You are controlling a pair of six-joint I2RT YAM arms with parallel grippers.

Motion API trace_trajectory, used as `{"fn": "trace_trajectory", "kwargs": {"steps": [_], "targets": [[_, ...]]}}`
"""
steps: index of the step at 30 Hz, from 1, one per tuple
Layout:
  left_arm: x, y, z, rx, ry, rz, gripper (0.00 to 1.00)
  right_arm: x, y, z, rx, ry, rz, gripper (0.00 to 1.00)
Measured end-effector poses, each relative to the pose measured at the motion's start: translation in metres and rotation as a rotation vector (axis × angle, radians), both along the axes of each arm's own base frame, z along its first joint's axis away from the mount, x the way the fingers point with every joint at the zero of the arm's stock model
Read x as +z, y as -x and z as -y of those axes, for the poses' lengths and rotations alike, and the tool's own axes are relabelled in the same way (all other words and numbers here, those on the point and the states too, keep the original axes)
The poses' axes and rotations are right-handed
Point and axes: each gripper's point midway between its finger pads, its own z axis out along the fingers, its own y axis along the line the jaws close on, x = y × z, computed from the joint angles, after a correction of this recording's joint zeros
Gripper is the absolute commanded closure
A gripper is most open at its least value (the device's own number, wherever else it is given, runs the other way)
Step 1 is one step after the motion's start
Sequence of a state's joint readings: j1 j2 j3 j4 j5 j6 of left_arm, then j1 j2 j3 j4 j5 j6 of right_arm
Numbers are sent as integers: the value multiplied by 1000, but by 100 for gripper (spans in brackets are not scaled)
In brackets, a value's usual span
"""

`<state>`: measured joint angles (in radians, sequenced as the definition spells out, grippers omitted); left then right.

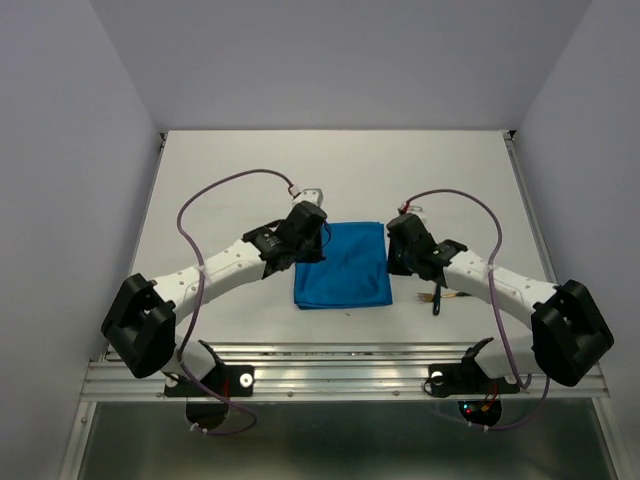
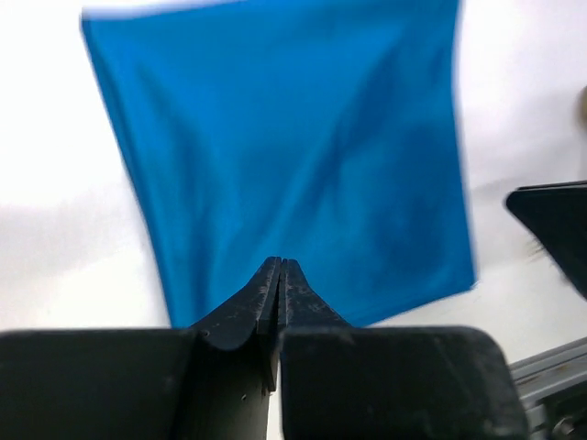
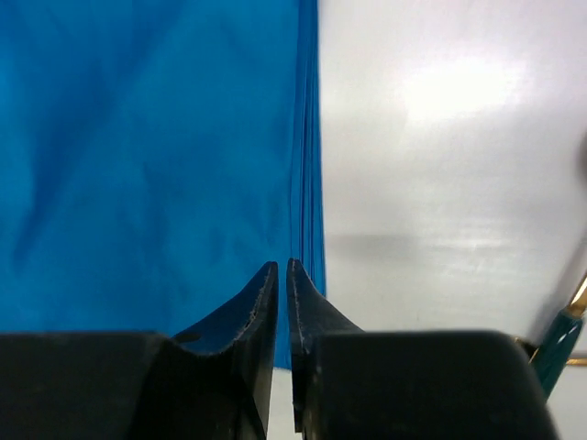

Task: Fold the napkin into a case and place the utensils inside
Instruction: Move the lower triangle-folded napkin to the center of the board, then pick up the lower triangle-folded napkin from the center of the board.

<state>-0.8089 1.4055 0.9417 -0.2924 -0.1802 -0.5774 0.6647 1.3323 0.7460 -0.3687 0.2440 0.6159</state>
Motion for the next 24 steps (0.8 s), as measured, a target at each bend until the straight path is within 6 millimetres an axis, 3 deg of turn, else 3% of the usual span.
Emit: {"fn": "trace_trajectory", "kwargs": {"steps": [3, 5, 8, 12, 17, 19, 24], "targets": [[45, -34, 24, -8, 63, 98, 90, 30, -36, 7, -54, -23, 75, 83], [62, -56, 40, -7, 82, 130, 91, 46, -63, 20, -105, -56, 112, 80], [62, -87, 69, -22, 101, 149, 92, 52, -92, 40, -158, -95, 122, 72], [23, -110, 91, -48, 90, 83, 95, 38, -110, 53, -174, -110, 79, 66], [-28, -124, 103, -70, 81, -22, 95, 19, -115, 51, -146, -142, 16, 66], [-41, -128, 105, -78, 94, -56, 96, 12, -116, 53, -143, -149, -5, 65], [-49, -140, 114, -92, 143, -78, 97, -1, -122, 51, -135, -153, -40, 62]]}}
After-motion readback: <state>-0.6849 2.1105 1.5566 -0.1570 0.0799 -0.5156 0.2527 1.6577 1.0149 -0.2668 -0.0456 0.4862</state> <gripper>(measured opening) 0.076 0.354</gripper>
